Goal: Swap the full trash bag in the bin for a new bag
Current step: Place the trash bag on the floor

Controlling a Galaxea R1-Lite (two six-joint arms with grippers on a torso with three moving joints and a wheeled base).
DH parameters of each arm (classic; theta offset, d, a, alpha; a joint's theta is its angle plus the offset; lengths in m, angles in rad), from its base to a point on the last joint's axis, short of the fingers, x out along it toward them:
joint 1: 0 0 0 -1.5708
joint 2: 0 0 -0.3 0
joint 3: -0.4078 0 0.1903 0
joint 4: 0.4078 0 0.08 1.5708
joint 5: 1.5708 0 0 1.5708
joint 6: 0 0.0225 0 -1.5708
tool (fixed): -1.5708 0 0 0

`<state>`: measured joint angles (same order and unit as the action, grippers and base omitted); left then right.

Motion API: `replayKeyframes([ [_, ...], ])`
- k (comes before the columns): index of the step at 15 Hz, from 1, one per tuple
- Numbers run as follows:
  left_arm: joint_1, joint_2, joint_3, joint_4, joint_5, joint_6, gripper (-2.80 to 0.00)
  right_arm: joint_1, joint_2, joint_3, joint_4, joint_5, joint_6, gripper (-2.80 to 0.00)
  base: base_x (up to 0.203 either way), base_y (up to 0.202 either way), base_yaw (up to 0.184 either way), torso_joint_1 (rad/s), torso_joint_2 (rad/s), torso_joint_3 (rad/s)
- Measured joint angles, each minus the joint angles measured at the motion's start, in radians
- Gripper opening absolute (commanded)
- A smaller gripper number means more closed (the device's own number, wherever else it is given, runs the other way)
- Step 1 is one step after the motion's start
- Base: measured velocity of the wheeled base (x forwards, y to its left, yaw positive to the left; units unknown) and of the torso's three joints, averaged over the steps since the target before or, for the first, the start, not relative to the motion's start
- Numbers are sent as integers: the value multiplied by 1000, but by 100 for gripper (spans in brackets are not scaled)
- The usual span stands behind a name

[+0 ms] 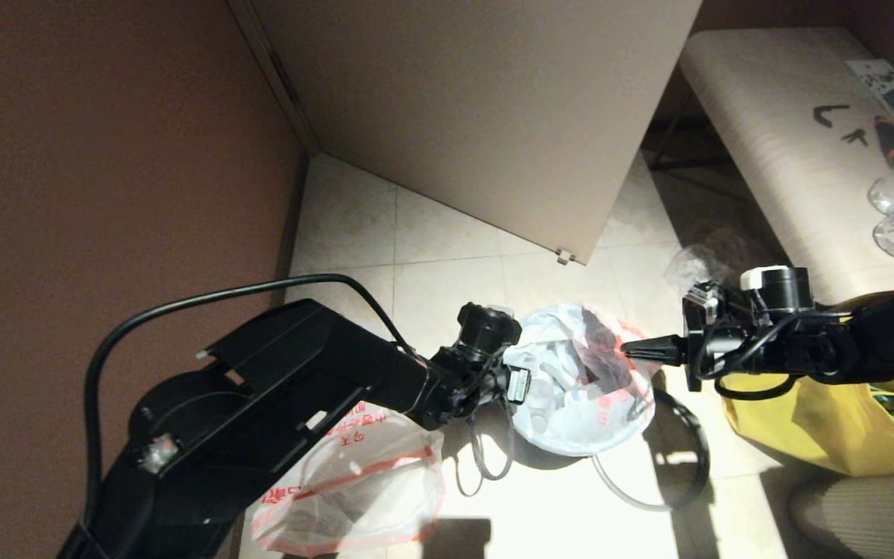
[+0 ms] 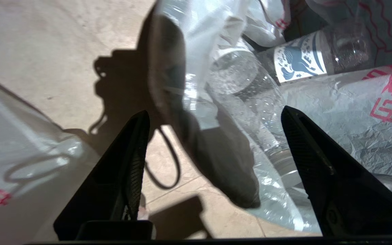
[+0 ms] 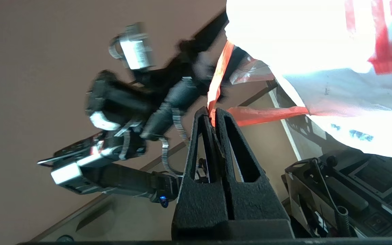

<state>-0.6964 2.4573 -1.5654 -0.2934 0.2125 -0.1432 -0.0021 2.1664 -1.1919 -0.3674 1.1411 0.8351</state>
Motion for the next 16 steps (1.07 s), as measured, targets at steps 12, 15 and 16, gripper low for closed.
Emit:
replayKeyframes([
  [12, -12, 142, -148, 32, -35, -12, -280, -12, -16, -1, -1, 3, 1, -280, 0, 0, 0, 0, 0, 0],
  [15, -15, 108, -109, 8, -4, -12, -280, -11, -23, -5, -1, 7, 3, -280, 0, 0, 0, 0, 0, 0],
  [16, -10, 90, -91, -14, 19, -11, -280, -14, -31, -4, 0, 8, 5, -280, 0, 0, 0, 0, 0, 0],
])
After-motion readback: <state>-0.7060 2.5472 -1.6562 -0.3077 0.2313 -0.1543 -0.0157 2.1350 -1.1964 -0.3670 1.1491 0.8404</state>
